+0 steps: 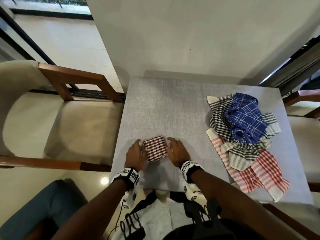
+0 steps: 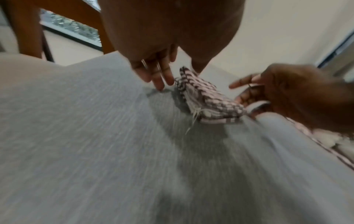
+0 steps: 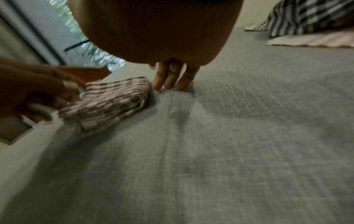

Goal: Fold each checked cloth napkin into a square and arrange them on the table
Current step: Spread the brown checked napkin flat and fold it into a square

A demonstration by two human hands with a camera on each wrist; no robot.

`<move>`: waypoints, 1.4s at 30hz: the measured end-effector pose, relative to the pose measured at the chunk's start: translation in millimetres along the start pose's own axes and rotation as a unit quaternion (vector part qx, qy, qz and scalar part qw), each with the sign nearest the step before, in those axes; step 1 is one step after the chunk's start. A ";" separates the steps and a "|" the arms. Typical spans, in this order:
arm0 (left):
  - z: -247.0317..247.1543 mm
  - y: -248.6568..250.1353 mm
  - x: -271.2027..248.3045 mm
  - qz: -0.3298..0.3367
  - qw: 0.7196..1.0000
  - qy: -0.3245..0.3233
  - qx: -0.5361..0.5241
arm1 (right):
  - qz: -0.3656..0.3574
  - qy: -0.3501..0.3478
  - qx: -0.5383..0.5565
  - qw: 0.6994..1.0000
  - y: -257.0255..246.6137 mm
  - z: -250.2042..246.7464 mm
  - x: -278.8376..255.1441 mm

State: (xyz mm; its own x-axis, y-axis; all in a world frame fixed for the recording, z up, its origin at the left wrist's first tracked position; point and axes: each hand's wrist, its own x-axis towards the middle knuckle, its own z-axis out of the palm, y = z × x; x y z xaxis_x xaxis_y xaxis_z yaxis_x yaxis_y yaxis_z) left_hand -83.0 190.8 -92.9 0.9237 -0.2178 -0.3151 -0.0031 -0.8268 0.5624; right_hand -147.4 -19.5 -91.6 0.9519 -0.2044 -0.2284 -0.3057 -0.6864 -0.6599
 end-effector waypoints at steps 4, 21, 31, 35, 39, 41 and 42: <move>-11.4 10.7 15.8 -0.073 0.992 -0.100 -0.015 | 0.166 -0.035 -0.011 0.985 -30.2 5.9 9.3; -32.7 -25.8 -38.5 -0.034 0.952 -0.297 -0.062 | 0.158 -0.202 -0.014 0.966 -15.8 21.8 -57.1; -19.2 -11.6 -50.4 -0.002 0.934 -0.353 -0.048 | 0.216 -0.228 -0.012 0.949 -5.4 10.9 -78.7; -10.1 1.9 -54.2 -0.003 0.927 -0.373 -0.047 | 0.236 -0.233 -0.014 0.943 1.6 0.9 -82.3; -6.1 6.7 -56.4 -0.005 0.928 -0.369 -0.039 | 0.246 -0.247 -0.005 0.937 10.0 -2.6 -83.8; -6.0 10.1 -58.3 -0.007 0.929 -0.368 -0.036 | 0.245 -0.252 -0.008 0.936 10.8 -2.4 -84.5; -6.3 12.0 -58.9 0.000 0.929 -0.368 -0.031 | 0.244 -0.253 -0.010 0.936 10.6 -2.4 -84.8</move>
State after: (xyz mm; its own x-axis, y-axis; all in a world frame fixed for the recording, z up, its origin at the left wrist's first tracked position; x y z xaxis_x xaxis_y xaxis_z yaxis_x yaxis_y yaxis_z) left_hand -135.0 197.0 -62.9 0.4108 -0.5329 -0.7397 0.0394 -0.8002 0.5984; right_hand -231.3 -11.2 -77.5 0.5651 -0.1445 -0.8122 -0.6969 -0.6106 -0.3762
